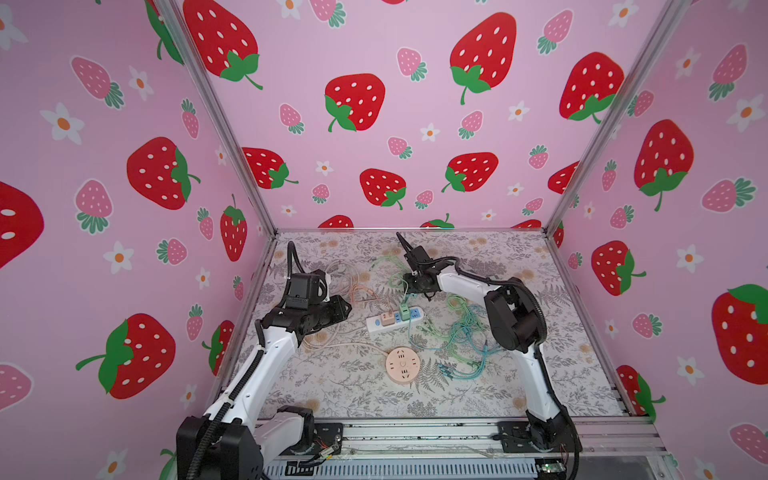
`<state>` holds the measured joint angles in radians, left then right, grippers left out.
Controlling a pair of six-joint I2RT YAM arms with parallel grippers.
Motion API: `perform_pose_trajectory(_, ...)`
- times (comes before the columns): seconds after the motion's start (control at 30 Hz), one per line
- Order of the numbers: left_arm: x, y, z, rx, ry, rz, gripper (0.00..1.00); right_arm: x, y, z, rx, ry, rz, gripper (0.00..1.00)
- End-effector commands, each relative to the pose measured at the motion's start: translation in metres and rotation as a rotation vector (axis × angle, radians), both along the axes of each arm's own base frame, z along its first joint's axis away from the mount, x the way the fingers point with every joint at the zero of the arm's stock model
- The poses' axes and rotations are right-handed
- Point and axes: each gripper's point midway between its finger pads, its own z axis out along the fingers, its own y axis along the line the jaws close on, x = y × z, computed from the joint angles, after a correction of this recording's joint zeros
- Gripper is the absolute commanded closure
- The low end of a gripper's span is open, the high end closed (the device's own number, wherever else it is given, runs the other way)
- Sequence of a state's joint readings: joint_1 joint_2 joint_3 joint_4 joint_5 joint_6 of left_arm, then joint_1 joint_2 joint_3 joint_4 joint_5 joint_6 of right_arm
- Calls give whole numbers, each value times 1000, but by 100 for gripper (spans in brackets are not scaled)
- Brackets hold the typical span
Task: Insert the plug
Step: 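Lower the right gripper and close it on the teal charger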
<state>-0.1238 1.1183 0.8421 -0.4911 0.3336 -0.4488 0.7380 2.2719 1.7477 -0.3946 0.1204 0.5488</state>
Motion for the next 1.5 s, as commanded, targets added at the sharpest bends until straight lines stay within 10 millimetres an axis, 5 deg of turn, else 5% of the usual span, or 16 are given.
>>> perform_pose_trajectory(0.0,-2,-1,0,-11,0,-8,66,-9,-27,0,-113,2,1,42)
perform_pose_trajectory(0.23,0,-3,2,-25,-1,-7,66,-17,-49,-4,-130,42,5,39)
perform_pose_trajectory(0.57,0,-3,4,-30,-5,-4,66,-32,-56,-1,-107,77,2,32)
perform_pose_trajectory(0.87,1,-4,5,-37,-8,-8,66,-35,-62,-7,-121,63,26,43)
perform_pose_trajectory(1.23,0,-5,7,-47,-11,-6,66,-27,-66,18,-220,-85,254,40)
perform_pose_trajectory(1.47,2,-5,6,-50,-12,-5,66,-32,-75,44,-133,-67,81,32)
